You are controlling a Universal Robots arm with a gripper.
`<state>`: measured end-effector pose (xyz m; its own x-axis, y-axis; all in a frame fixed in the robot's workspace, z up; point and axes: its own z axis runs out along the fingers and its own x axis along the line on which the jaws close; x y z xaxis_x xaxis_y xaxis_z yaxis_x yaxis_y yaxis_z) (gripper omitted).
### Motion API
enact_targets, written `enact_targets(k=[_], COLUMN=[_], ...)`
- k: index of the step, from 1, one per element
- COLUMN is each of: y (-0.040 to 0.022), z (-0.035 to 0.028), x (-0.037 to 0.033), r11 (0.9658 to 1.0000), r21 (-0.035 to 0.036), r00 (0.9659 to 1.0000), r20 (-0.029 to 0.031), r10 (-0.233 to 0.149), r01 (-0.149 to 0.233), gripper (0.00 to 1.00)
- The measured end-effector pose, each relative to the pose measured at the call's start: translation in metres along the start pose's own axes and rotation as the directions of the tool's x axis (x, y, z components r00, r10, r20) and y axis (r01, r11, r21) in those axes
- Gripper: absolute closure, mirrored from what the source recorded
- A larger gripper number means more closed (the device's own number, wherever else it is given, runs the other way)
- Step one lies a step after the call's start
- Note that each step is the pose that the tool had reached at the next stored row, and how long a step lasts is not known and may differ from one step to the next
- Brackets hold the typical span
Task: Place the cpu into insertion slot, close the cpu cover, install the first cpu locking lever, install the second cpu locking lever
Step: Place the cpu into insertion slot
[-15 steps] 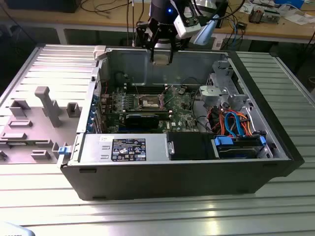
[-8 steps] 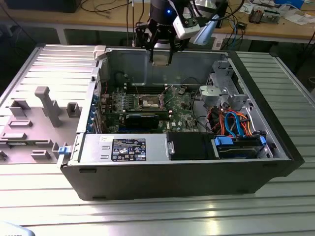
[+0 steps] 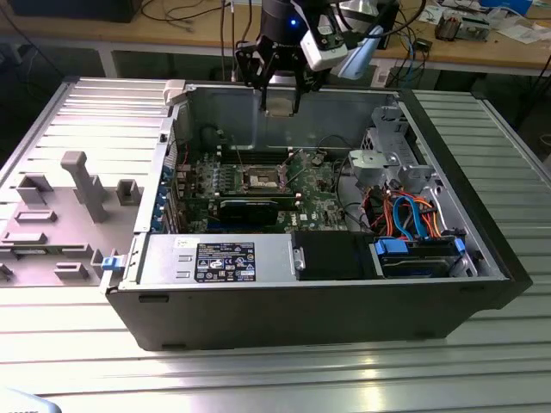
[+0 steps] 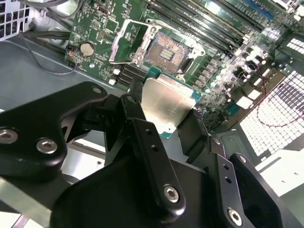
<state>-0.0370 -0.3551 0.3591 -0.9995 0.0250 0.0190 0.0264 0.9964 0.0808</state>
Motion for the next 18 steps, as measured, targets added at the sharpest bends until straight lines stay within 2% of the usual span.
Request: enact_targets(k=[3, 18], y=[-0.0001, -0.0012], z=[0.0002, 0.0046], x=[0.0001, 0.0003], r11=[0.9995, 0.9995], r21=[0.0324, 0.0329], r00=[1.0, 1.0], r20=[0.0008, 0.0008], r10=[0.0, 0.0], r01=[0.0, -0.001], gripper=[0.45, 0.45])
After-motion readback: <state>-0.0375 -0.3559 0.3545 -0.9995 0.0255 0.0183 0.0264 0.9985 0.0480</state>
